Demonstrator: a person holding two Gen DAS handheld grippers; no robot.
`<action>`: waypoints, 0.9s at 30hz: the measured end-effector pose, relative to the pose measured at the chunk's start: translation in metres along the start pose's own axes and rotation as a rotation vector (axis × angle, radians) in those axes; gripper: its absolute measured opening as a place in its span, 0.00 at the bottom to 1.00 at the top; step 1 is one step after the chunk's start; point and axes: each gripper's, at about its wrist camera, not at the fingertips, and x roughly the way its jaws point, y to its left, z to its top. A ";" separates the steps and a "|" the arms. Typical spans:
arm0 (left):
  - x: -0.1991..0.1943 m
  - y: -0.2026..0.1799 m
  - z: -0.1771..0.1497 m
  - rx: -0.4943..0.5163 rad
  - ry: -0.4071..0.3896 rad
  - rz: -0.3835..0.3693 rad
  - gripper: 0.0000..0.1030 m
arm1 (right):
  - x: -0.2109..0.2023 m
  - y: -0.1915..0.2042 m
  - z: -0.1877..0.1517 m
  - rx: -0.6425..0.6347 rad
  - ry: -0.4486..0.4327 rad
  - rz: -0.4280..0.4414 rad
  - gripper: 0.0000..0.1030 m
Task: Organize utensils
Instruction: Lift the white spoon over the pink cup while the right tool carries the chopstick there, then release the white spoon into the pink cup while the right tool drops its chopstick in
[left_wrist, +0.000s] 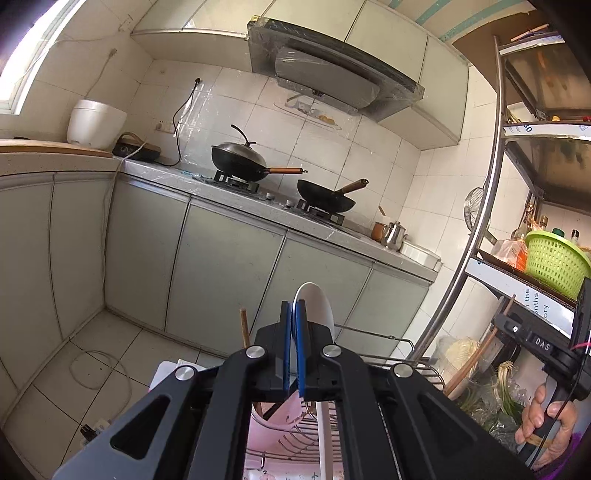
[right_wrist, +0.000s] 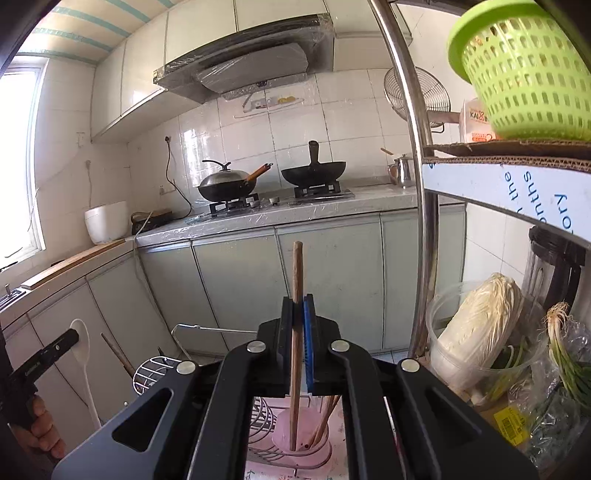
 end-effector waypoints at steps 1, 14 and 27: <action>0.001 -0.001 0.002 0.003 -0.015 0.006 0.02 | 0.002 0.001 -0.002 -0.001 0.007 0.002 0.06; 0.032 -0.020 -0.014 0.162 -0.248 0.148 0.02 | 0.015 -0.002 -0.029 0.007 0.078 0.019 0.06; 0.061 -0.028 -0.067 0.339 -0.308 0.213 0.02 | 0.031 0.000 -0.040 0.001 0.123 0.032 0.06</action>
